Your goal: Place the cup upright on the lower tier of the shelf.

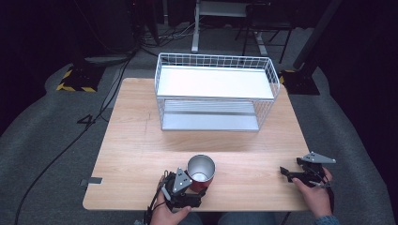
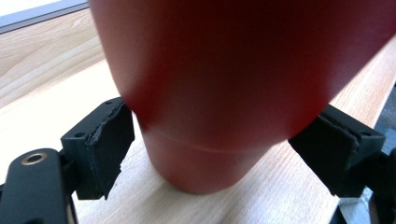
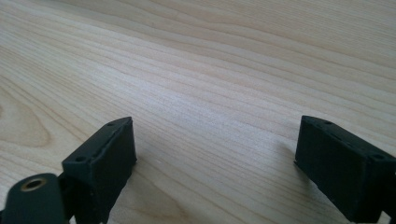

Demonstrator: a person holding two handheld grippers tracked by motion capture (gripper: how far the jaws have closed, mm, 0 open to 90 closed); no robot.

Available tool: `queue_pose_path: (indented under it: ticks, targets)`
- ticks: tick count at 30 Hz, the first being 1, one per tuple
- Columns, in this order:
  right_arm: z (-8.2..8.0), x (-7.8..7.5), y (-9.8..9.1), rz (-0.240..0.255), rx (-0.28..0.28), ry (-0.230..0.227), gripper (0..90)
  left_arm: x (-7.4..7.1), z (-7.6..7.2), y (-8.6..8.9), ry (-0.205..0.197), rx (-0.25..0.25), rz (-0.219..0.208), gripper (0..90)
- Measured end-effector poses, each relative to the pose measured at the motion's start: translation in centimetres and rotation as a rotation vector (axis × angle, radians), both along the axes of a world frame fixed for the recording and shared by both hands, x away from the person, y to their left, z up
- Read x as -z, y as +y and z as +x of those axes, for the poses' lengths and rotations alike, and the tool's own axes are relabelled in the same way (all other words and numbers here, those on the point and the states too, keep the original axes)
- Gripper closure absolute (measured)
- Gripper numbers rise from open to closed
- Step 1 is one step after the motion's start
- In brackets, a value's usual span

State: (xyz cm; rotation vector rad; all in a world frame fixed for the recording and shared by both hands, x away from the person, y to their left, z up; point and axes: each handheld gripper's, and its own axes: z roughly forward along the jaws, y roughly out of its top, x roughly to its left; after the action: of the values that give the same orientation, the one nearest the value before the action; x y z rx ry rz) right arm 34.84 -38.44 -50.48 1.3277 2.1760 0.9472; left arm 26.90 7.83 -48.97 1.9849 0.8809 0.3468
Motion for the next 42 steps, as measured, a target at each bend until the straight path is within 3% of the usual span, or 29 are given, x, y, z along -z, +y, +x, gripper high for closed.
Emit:
queue_pose_path:
  ticks: [13,19,29,36,42]
  targets:
    - [0.0,0.0,0.0,0.001,0.0,-0.001,12.3,0.8,0.5,-1.3,-0.026,-0.045,-0.045,13.4]
    - [0.0,0.0,0.0,0.001,0.0,0.0,12.3,0.9,0.6,-1.7,-0.017,-0.06,-0.068,12.2]
    - [0.0,0.0,0.0,0.001,0.0,-0.001,12.3,0.8,0.3,-2.0,-0.058,-0.064,-0.01,16.1]
    - [0.0,0.0,0.0,0.001,0.0,-0.001,12.3,0.6,0.3,-2.0,-0.046,-0.039,-0.015,16.6]
    - [0.0,0.0,0.0,0.001,0.0,-0.001,12.2,-0.4,0.1,-2.0,-0.063,-0.02,-0.003,16.6]
